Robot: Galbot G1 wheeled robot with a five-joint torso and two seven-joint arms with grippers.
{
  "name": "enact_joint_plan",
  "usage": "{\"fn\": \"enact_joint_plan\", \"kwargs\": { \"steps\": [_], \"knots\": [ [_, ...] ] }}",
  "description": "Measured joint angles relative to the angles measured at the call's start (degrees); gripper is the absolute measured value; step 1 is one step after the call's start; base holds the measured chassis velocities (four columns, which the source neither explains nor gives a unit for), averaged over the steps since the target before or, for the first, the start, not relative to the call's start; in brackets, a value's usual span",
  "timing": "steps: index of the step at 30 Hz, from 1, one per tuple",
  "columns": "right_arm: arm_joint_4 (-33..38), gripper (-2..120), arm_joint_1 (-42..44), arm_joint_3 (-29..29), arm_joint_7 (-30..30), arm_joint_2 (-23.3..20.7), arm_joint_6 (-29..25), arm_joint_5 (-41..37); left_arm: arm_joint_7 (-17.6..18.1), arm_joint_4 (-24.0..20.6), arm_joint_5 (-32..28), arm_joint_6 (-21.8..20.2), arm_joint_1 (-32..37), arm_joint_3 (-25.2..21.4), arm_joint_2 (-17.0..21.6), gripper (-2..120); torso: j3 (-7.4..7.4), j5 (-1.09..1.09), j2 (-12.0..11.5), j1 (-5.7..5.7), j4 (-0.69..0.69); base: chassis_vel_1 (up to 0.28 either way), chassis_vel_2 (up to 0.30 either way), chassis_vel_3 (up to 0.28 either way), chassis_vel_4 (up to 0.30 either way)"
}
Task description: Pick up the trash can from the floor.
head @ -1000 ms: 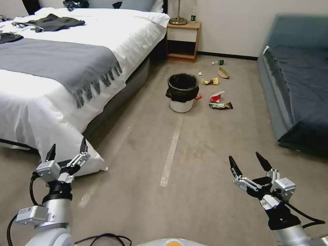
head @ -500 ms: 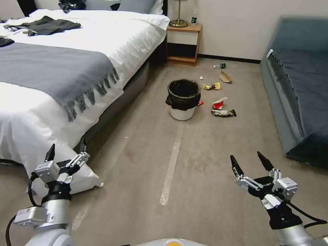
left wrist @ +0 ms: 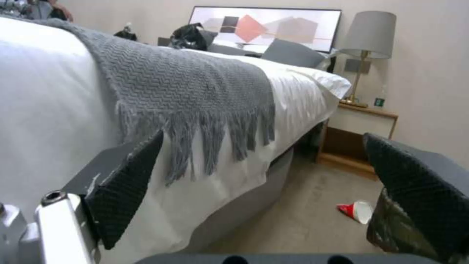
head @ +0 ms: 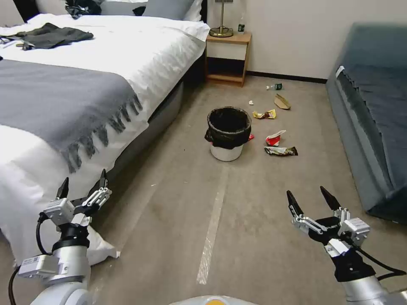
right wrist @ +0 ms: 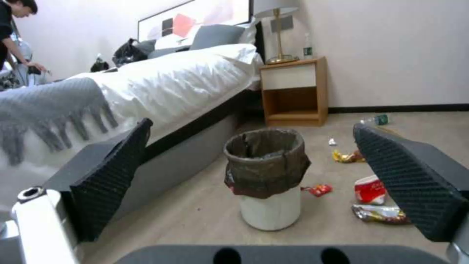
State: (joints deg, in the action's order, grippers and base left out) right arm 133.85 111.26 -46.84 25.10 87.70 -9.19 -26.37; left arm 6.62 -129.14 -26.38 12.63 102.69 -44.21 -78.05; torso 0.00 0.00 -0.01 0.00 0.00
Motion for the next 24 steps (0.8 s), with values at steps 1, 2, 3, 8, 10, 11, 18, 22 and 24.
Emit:
{"fn": "enact_joint_plan", "kwargs": {
  "steps": [1, 2, 3, 8, 10, 11, 18, 22, 24],
  "knots": [
    [0.0, 100, 0.0, 0.0, 0.0, 0.0, 0.0, 0.0, 0.0, 0.0, 0.0, 0.0, 0.0, 0.0, 0.0, 100, 0.0, 0.0, 0.0, 0.0, 0.0, -0.091, 0.141, 0.11, -0.124],
    [0.0, 100, 0.02, 0.0, 0.05, 0.11, 0.02, 0.05, 0.01, 0.08, -0.15, 0.0, -0.02, 0.02, 0.15, 100, 0.0, 0.0, 0.0, 0.0, 0.0, -0.129, 0.11, 0.133, -0.126],
    [0.0, 100, 0.03, -0.08, 0.53, 0.19, 0.02, 0.01, 0.01, 0.15, -0.24, 0.0, -0.04, 0.05, 0.23, 100, 0.0, 0.0, 0.0, 0.0, -0.01, -0.149, 0.119, 0.134, -0.116],
    [0.0, 100, 0.11, -0.14, 0.77, 0.3, 0.02, 0.02, 0.02, 0.37, -0.41, 0.0, -0.2, 0.23, 0.43, 100, 0.0, 0.0, 0.0, 0.0, -0.01, -0.142, 0.125, 0.139, -0.122],
    [0.0, 100, 0.08, -0.13, 0.74, 0.31, 0.04, 0.05, 0.03, 0.38, -0.46, 0.0, -0.22, 0.23, 0.48, 100, 0.0, 0.01, 0.0, 0.0, 0.0, -0.126, 0.131, 0.121, -0.125],
    [0.01, 100, 0.03, -0.13, 0.68, 0.32, 0.09, 0.07, 0.03, 0.38, -0.52, 0.0, -0.25, 0.23, 0.55, 100, 0.0, -0.01, 0.0, 0.0, 0.0, -0.114, 0.132, 0.121, -0.128],
    [0.1, 100, -0.13, -0.11, 0.62, 0.38, 0.19, 0.2, 0.03, 0.44, -0.94, 0.0, -0.49, 0.2, 0.71, 100, 0.0, 0.0, 0.0, 0.0, 0.0, -0.124, 0.133, 0.125, -0.127],
    [0.04, 100, -0.13, -0.11, 0.62, 0.41, 0.19, 0.3, -0.09, 0.59, -1.12, 0.14, -0.6, 0.24, 0.66, 100, 0.0, 0.0, 0.0, 0.0, -0.01, -0.148, 0.119, 0.131, -0.123],
    [-0.03, 100, -0.12, -0.11, 0.61, 0.41, 0.19, 0.34, -0.26, 0.66, -1.16, 0.31, -0.61, 0.29, 0.58, 100, 0.0, 0.01, 0.0, 0.0, 0.0, -0.13, 0.109, 0.126, -0.125]
  ]
}}
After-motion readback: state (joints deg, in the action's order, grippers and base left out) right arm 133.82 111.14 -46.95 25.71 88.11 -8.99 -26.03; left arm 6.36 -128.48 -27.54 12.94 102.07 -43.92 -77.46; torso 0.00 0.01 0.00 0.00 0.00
